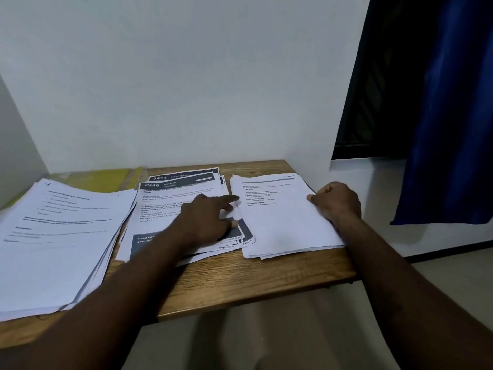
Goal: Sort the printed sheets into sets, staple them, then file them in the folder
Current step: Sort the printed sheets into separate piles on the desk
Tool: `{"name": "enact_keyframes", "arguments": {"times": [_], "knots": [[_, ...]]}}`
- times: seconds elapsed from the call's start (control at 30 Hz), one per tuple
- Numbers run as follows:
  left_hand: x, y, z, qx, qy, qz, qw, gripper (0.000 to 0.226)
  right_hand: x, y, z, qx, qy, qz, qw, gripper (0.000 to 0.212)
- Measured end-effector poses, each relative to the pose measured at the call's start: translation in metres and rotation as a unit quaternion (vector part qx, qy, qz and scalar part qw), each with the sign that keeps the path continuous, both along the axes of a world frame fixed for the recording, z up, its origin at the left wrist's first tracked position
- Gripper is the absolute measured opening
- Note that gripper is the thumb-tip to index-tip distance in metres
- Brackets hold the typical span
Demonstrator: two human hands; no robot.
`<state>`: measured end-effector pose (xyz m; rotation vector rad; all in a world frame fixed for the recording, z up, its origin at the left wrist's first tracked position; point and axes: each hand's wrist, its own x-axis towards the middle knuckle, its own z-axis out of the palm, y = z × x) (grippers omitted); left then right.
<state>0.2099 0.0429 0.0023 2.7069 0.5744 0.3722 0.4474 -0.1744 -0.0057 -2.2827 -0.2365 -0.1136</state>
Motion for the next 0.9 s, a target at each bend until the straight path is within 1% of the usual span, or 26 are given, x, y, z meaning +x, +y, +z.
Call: {"name": "enact_keyframes", "arguments": {"times": [0.07,0.17,0.27,0.43,0.5,0.57,0.63,0.8,0.9], "knots": [[0.003,-0.007,-0.001,0.029,0.005,0.002,1.000,0.060,-0.005,0.001,0.001,-0.002,-0.005,-0.010,1.000,0.025],[0.013,-0.017,-0.005,0.088,0.028,0.009,0.996,0.072,-0.009,0.001,0.002,-0.004,-0.009,-0.016,1.000,0.024],[0.021,-0.026,-0.007,0.132,0.023,0.010,0.991,0.077,-0.008,-0.001,0.001,0.011,-0.008,-0.014,1.000,0.026],[0.025,-0.022,-0.012,0.104,0.024,0.002,0.994,0.076,-0.004,-0.011,0.002,0.084,0.030,-0.005,0.996,0.032],[0.023,-0.019,-0.015,0.105,0.024,-0.002,0.994,0.075,-0.005,-0.016,0.004,0.100,0.045,0.001,0.994,0.027],[0.021,-0.016,-0.018,0.100,0.022,0.000,0.995,0.073,-0.007,-0.018,0.006,0.094,0.048,0.007,0.994,0.019],[0.021,-0.012,-0.021,0.090,0.021,0.006,0.996,0.070,-0.009,-0.020,0.007,0.089,0.044,0.015,0.995,0.016],[0.022,-0.008,-0.024,0.081,0.029,0.012,0.996,0.064,-0.011,-0.023,0.004,0.112,0.012,0.022,0.993,0.025],[0.022,-0.011,-0.023,0.089,0.038,0.011,0.995,0.062,-0.012,-0.021,0.000,0.060,-0.024,0.024,0.998,0.024]]}}
